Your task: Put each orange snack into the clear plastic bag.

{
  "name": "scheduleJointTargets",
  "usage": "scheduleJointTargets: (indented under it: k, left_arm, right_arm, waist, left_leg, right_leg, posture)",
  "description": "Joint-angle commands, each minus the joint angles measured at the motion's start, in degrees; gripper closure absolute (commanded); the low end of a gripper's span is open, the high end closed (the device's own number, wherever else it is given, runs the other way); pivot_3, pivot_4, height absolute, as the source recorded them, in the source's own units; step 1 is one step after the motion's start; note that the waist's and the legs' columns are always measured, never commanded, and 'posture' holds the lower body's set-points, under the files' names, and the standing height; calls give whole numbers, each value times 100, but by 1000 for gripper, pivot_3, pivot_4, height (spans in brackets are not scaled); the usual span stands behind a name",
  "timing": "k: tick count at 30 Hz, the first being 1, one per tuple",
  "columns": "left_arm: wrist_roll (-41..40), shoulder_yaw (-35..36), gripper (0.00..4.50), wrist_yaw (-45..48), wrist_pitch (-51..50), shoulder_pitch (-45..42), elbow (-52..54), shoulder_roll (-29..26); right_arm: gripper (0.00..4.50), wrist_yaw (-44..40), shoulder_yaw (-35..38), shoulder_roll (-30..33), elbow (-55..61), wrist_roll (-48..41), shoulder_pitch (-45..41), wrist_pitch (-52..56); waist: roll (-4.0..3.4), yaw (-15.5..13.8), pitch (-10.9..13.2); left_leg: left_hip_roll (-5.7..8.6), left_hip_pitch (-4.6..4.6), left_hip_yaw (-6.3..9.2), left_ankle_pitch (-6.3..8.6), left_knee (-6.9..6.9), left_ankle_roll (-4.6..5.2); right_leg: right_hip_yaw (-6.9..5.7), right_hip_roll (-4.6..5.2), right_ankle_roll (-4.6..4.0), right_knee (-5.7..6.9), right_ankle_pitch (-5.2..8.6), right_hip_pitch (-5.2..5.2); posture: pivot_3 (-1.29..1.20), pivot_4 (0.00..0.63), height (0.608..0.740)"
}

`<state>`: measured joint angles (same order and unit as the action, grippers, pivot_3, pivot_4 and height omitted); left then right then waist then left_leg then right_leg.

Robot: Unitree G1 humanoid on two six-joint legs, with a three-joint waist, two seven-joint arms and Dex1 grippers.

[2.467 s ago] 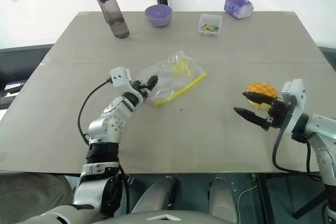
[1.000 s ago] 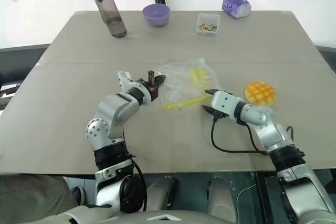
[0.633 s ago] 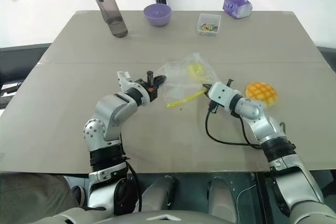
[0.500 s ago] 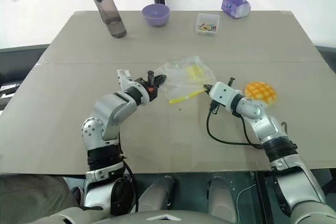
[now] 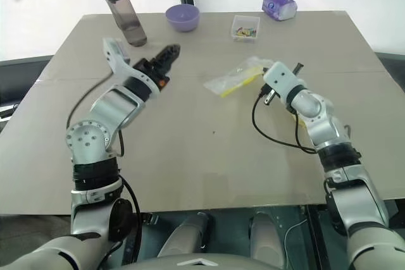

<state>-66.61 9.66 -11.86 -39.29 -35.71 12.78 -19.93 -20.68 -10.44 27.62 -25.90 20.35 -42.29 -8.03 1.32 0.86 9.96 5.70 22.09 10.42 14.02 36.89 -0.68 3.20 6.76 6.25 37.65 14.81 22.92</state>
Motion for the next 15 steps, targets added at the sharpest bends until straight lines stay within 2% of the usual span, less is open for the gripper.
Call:
scheduleJointTargets:
  k: [1,4,9,15]
  left_arm:
    - [1914,-1217,1432,1052,470,4,631,-703]
    - [3743,-2454,1432,1785,1220,82,810,-1300]
    - [5979,-3689,1432,2295,2182,254,460,-1678]
    - [7136,-3711,1432,2409,2732,430,-47,-1506]
  right_arm:
    - [4500,265,-137,-63,-70,437,-336,595]
    - [4500,351,-182,-298,-149,432,-529,675]
    - [4500,389,-315,-525,-120,504,-637,693]
    - [4500,286,-368,-631,54,479,-557,704]
  waist:
    - [0,7,0]
    - [-5,23,-3]
    - [-8,120,-3]
    - [-10,166,-2]
  left_leg:
    - [0,4,-4,0,-6,0]
    - [0,43,-12,-1,-5,0]
    - [-1,68,-18,-1,-18,-1]
    - [-3,71,-29,-2,-27,-1]
  right_leg:
    - [5,0,0,1,0,12]
    - [16,0,-1,11,-1,56]
    - [24,1,-3,10,-3,89]
    - [37,0,-3,22,-3,110]
  posture:
    - [0,150,740]
    - [0,150,740]
    - [0,150,740]
    - [0,150,740]
